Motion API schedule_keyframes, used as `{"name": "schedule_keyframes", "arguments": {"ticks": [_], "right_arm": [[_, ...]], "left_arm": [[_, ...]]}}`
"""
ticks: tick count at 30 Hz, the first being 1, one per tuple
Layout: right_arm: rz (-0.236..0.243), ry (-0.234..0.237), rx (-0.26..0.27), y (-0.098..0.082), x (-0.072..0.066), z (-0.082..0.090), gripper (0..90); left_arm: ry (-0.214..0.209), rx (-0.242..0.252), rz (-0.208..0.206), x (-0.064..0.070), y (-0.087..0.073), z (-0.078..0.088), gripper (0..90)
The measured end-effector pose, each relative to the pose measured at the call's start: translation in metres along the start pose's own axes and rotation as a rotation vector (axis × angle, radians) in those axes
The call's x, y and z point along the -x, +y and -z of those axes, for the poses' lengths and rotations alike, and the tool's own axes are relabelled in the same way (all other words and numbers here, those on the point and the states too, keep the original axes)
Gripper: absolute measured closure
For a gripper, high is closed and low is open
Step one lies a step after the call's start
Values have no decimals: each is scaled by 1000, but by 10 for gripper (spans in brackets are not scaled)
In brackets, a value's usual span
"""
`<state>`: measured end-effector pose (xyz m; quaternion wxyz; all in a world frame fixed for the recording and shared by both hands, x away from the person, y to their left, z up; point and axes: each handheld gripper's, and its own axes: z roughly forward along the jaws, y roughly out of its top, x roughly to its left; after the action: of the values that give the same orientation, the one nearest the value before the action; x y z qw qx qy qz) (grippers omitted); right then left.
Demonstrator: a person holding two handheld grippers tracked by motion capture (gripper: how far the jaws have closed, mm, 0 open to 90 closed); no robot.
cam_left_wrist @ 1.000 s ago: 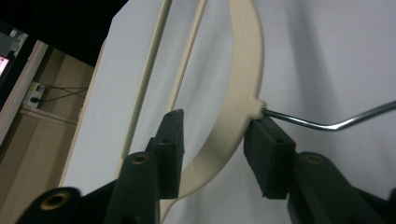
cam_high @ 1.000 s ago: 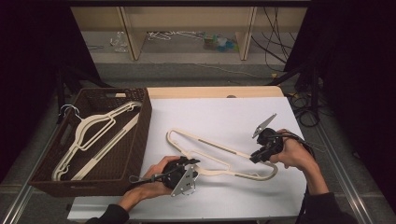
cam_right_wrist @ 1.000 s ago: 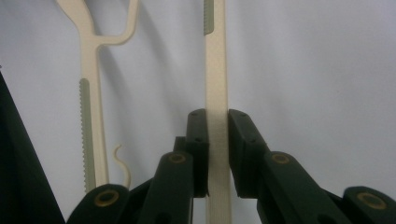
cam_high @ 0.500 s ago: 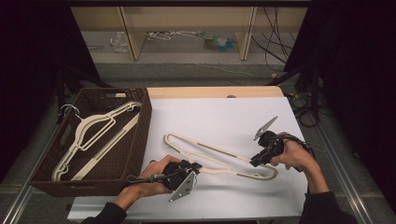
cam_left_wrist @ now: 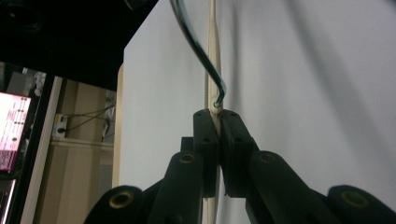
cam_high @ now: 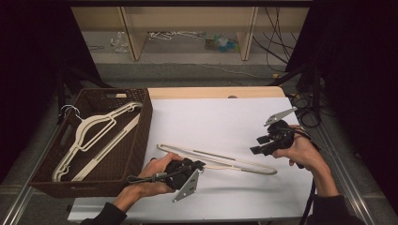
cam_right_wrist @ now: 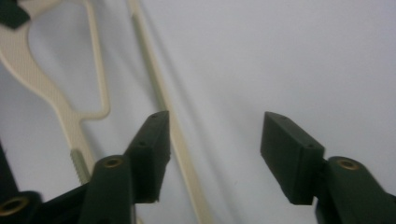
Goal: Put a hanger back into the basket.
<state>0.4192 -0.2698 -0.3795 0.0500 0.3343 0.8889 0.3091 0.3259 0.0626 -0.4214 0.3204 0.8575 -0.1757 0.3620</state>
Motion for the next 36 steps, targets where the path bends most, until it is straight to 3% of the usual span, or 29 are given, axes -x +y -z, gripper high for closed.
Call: {"name": "schedule_keyframes", "arguments": {"ticks": [2, 5, 6, 7, 8, 11, 14, 17, 18, 20, 22, 25, 29, 36], "right_arm": [[-14, -60, 129, 5, -2, 16, 397], [-41, -76, 173, 8, -4, 28, 365], [-41, -106, 228, 8, -4, 33, 333], [-41, -106, 228, 8, -4, 33, 333], [-54, -132, 271, 8, -3, 38, 318], [-64, -165, 313, 8, -1, 41, 305], [-88, -225, 397, 8, 0, 50, 277], [-112, -248, 441, 7, -1, 55, 259], [-116, -251, 449, 6, -2, 57, 259], [-121, -272, 455, 3, -5, 62, 256], [-119, -283, 467, -2, -8, 66, 249], [-125, -306, 512, -11, -11, 73, 244], [-147, -323, 547, -23, -14, 80, 236], [-131, -298, 555, -38, -29, 56, 195]], "left_arm": [[3, -22, 20, -6, 1, 5, 857], [17, -21, 96, -14, 1, 10, 857], [16, -24, 129, -17, 1, 12, 857], [19, -25, 150, -21, 1, 14, 857], [25, -19, 185, -23, 0, 15, 857], [24, -59, 202, -30, -1, 23, 857], [26, -94, 228, -38, -2, 30, 857], [21, -109, 277, -45, -4, 37, 857], [30, -60, 356, -44, -5, 36, 857], [37, -50, 404, -46, -7, 39, 857], [39, -57, 440, -49, -9, 42, 857], [48, -49, 462, -54, -13, 47, 857], [63, -34, 542, -62, -17, 56, 857], [85, 12, 691, -71, -23, 71, 857]]}}
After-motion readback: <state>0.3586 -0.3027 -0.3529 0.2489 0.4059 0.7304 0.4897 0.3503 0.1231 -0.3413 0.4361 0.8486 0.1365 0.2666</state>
